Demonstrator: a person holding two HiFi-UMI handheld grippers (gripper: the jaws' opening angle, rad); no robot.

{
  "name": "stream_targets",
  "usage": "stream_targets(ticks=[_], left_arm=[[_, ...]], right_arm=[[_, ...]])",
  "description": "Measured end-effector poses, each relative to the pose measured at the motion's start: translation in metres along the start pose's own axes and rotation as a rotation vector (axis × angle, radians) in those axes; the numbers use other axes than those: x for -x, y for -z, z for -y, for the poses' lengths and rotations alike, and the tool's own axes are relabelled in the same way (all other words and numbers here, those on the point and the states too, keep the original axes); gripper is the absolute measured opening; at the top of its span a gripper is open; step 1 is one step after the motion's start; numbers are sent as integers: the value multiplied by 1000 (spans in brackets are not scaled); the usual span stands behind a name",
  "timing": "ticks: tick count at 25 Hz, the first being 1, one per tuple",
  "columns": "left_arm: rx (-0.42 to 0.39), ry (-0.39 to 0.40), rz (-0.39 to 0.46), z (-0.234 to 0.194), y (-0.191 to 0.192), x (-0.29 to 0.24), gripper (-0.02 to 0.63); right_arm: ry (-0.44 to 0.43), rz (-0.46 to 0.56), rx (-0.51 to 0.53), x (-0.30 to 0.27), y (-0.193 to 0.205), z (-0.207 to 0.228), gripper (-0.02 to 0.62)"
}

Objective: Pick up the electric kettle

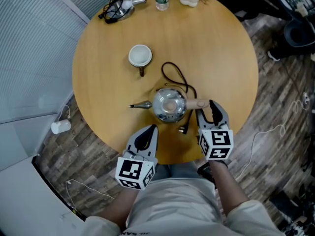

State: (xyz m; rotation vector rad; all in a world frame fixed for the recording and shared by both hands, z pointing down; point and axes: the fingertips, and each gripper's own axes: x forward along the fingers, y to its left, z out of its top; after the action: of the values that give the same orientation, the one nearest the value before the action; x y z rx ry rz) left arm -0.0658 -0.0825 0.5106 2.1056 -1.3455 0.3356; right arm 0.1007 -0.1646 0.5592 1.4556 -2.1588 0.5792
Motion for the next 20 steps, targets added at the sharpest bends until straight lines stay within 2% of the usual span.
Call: stream_targets(ticks=[20], left_arm=[[32, -50, -23, -27, 7, -3, 3]], right_arm=[[16, -10, 27, -33, -4, 3, 199]])
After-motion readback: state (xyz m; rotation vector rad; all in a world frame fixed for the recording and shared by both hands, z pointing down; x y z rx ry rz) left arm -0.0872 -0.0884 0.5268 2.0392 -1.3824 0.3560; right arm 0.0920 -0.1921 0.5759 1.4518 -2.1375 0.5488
